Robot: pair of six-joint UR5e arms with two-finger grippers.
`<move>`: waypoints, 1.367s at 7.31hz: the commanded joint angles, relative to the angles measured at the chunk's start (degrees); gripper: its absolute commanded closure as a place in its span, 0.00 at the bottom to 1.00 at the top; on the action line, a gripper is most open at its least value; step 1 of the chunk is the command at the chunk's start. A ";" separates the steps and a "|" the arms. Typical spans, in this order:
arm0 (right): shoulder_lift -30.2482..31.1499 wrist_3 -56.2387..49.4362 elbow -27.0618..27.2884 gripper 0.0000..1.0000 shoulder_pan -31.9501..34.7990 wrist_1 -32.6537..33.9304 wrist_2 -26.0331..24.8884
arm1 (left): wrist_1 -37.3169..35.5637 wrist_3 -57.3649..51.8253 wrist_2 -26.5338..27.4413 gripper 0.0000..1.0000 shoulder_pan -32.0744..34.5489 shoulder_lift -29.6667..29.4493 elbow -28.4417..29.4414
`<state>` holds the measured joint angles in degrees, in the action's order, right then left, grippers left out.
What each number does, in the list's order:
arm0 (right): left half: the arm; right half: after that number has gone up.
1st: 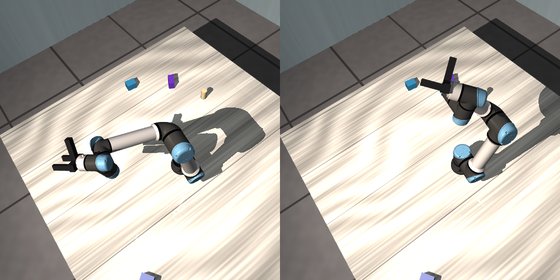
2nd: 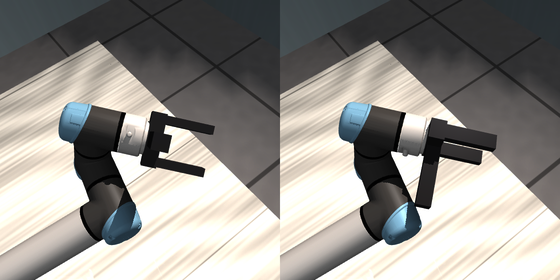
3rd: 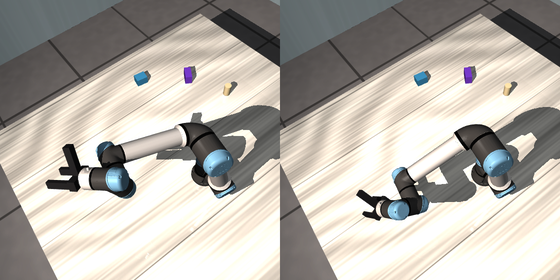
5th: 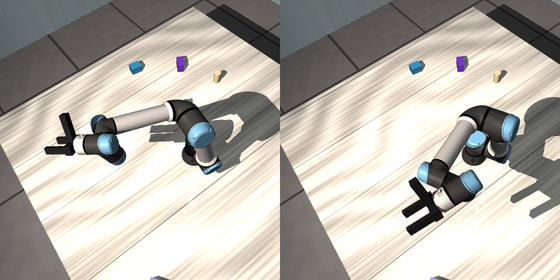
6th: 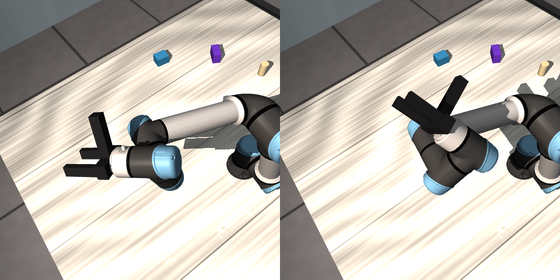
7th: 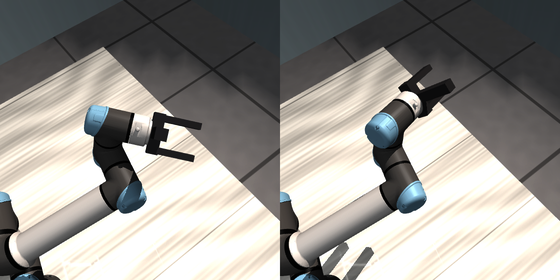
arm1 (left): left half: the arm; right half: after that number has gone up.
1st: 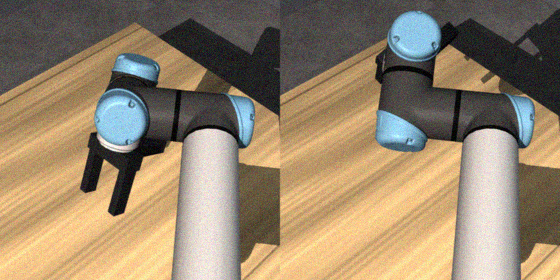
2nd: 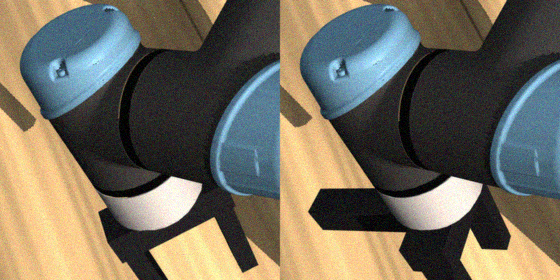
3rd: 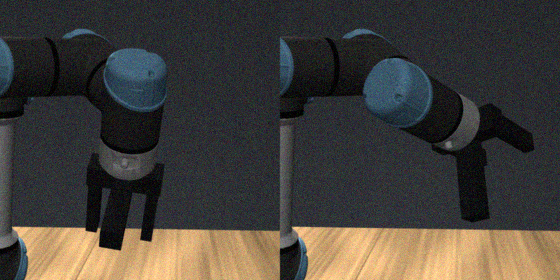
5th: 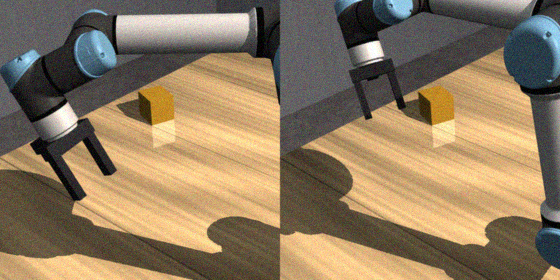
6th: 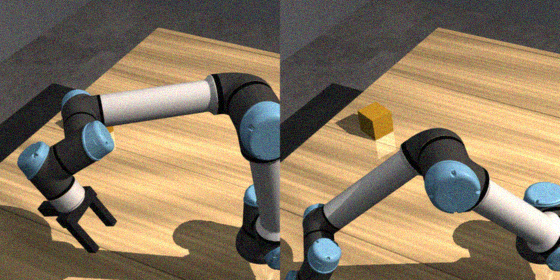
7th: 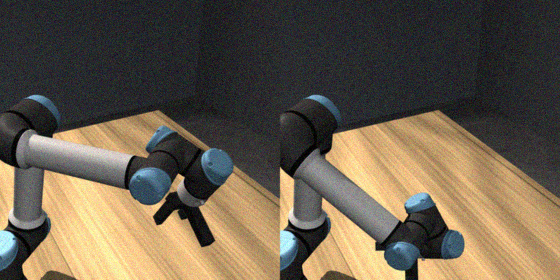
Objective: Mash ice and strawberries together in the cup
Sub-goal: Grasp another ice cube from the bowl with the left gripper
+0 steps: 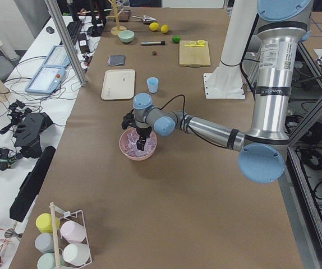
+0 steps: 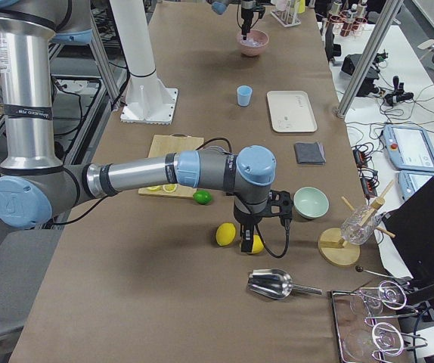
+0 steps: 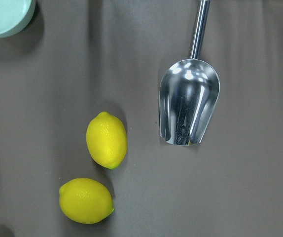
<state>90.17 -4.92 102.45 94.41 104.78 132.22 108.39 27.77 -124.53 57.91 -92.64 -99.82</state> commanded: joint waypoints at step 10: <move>-0.26 0.00 0.56 0.00 0.25 -0.28 -0.30 | 0.95 0.00 -1.77 0.25 -0.70 -0.61 2.27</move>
<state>90.13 -4.92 103.01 94.64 104.47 131.92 109.14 27.71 -126.23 57.23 -93.22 -97.60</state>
